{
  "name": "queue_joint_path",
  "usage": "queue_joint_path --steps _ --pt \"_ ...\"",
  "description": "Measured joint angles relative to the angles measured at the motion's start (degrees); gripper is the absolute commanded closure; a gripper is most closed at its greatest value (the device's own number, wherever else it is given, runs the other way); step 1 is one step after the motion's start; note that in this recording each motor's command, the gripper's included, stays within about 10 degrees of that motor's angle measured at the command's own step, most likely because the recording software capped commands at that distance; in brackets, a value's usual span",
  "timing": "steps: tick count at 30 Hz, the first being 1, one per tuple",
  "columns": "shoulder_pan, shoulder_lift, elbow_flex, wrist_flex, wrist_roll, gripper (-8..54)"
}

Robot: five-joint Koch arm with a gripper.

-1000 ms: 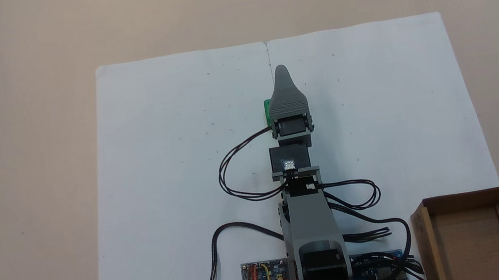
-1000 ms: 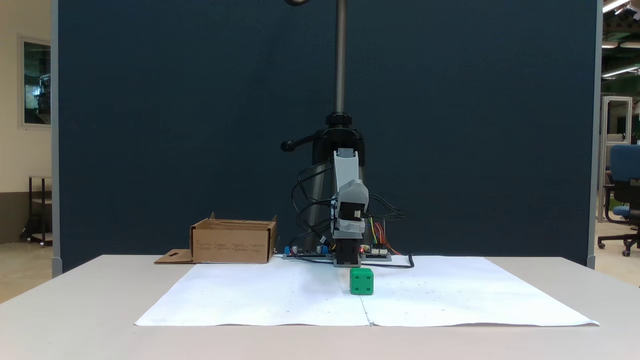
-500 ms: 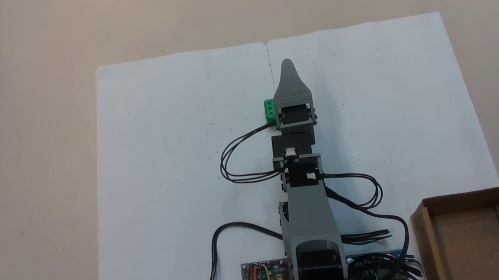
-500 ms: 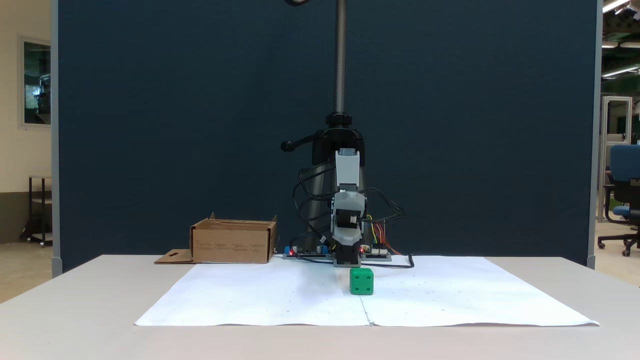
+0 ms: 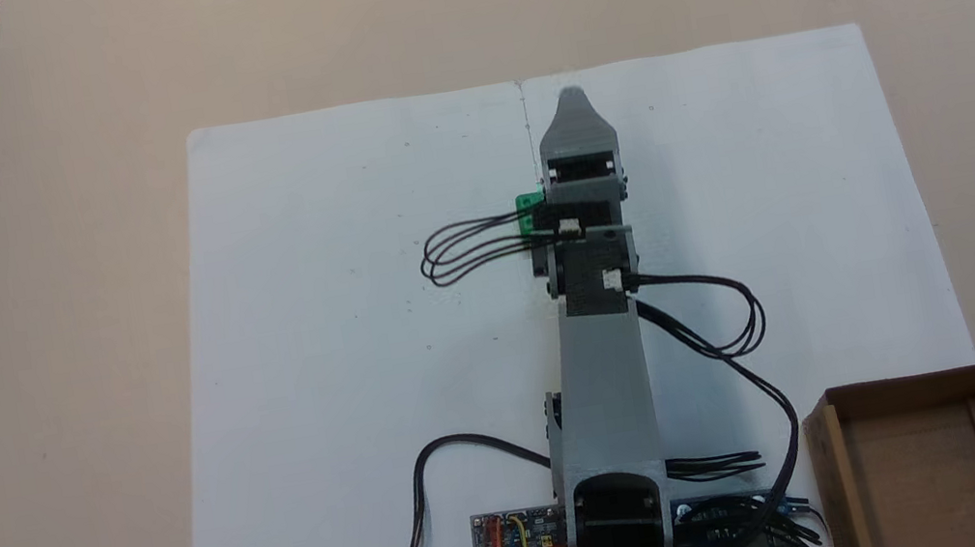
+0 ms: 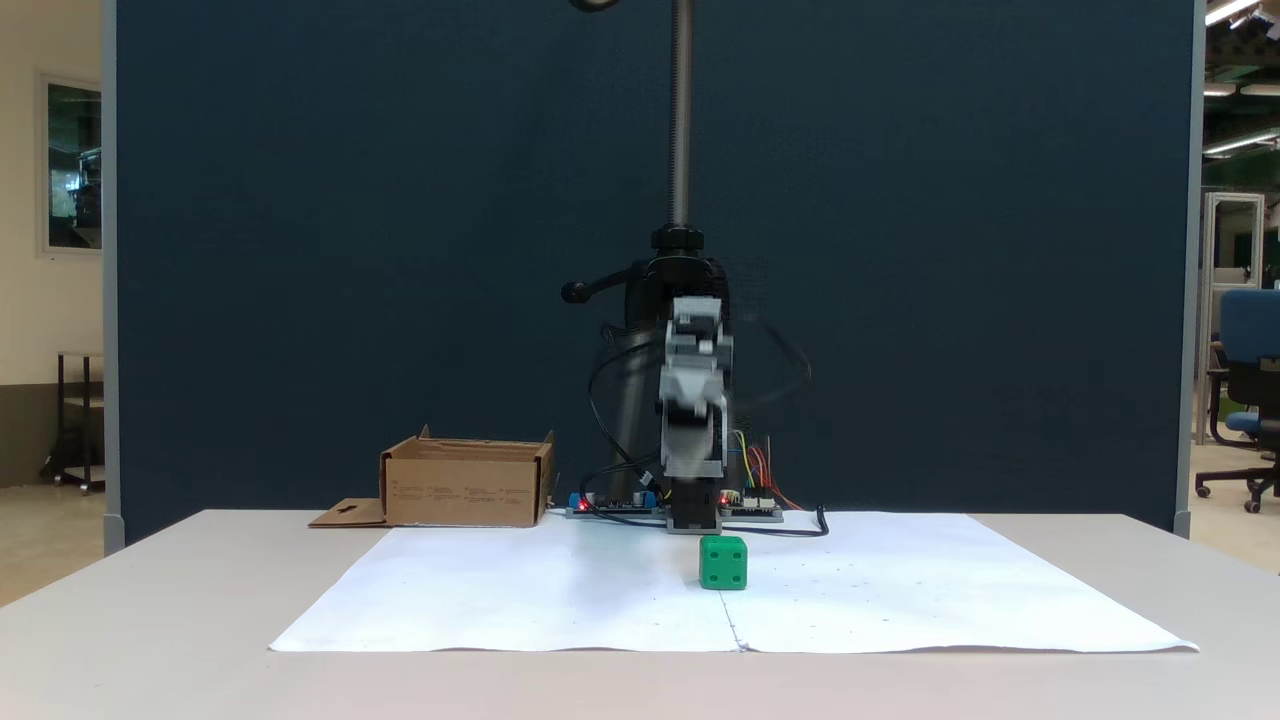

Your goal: Grasp a green dice and put it in the bin.

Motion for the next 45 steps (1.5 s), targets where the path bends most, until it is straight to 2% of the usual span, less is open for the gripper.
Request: queue_joint_path --steps 15,22,34,45 --pt "-5.1 -2.1 -6.9 43.2 3.3 3.2" --pt "-6.7 -10.8 -6.9 43.7 3.6 1.1" --pt "-5.8 -13.4 -9.0 39.6 6.5 2.6" --pt "-4.8 -21.7 -14.6 39.5 7.5 4.0"
